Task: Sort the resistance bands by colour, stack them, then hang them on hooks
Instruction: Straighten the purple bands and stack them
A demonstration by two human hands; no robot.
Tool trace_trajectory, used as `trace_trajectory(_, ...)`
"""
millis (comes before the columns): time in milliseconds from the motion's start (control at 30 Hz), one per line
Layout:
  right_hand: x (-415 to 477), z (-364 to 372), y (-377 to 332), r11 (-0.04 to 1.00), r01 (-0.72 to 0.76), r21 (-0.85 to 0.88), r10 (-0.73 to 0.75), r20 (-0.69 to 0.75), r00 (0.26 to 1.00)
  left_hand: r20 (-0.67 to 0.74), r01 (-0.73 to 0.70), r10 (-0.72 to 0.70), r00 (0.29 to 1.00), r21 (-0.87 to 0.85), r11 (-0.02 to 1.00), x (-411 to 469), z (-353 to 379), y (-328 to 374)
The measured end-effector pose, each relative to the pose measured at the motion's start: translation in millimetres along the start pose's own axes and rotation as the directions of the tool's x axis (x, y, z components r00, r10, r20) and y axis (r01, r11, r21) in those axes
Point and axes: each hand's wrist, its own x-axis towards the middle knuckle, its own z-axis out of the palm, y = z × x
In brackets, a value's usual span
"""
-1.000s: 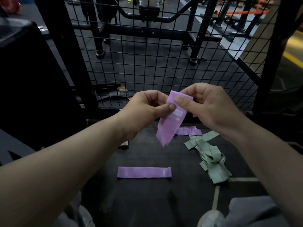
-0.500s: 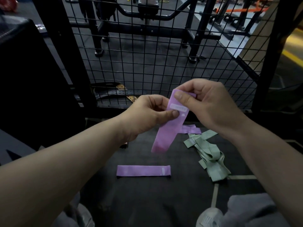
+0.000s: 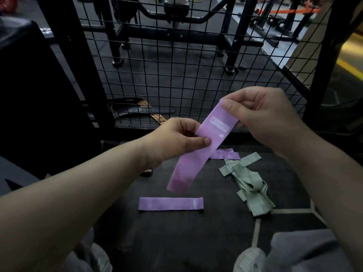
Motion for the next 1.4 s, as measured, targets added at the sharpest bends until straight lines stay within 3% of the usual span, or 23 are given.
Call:
trace_trajectory(233,0.8,-6.1,1.8,0.976,0.119,-0.182,-0.133,-0.067,0.989,0.047,0.053,-0.051,0.998,-0.023,0.998,-3.9,0.1,-0.8)
trace_trajectory(533,7.0,-22.1,6.5,0.973,0.077,-0.216,-0.117,-0.182,0.976,0.120,0.114,-0.118,0.986,0.041,0.993,-5.9,-10.1,-0.6)
trace_trajectory(700,10.3,-38.9,12.5,0.960,0.028,-0.278,-0.106,-0.270,0.957,0.158,0.190,-0.215,0.964,0.161,0.969,-10.6,-30.1,6.2)
trace_trajectory(900,12.4,-47.6,40.6,0.927,-0.159,-0.341,0.097,-0.192,0.977,-0.042,0.359,-0.368,0.929,0.351,0.865,-26.6,-68.9,0.2)
trace_trajectory(1033,8.8,-41.8,58.3,0.926,-0.273,-0.259,0.250,-0.119,0.961,-0.234,0.487,-0.427,0.873,0.433,0.759,-41.7,-96.2,-11.2)
trace_trajectory(1167,-1.4,-16.6,80.7,0.887,-0.431,-0.166,0.444,0.053,0.894,-0.407,0.520,-0.390,0.826,0.284,0.805,-56.0,-117.4,-28.0)
trace_trajectory(1300,-2.3,28.9,100.3,0.852,-0.496,-0.167,0.516,0.112,0.849,-0.481,0.509,-0.425,0.766,0.052,0.859,-56.6,-131.2,-53.3)
trace_trajectory(1400,-9.7,73.1,135.8,0.778,-0.587,-0.224,0.625,0.188,0.757,-0.553,0.506,-0.448,0.703,-0.054,0.861,-51.0,-133.3,-86.8)
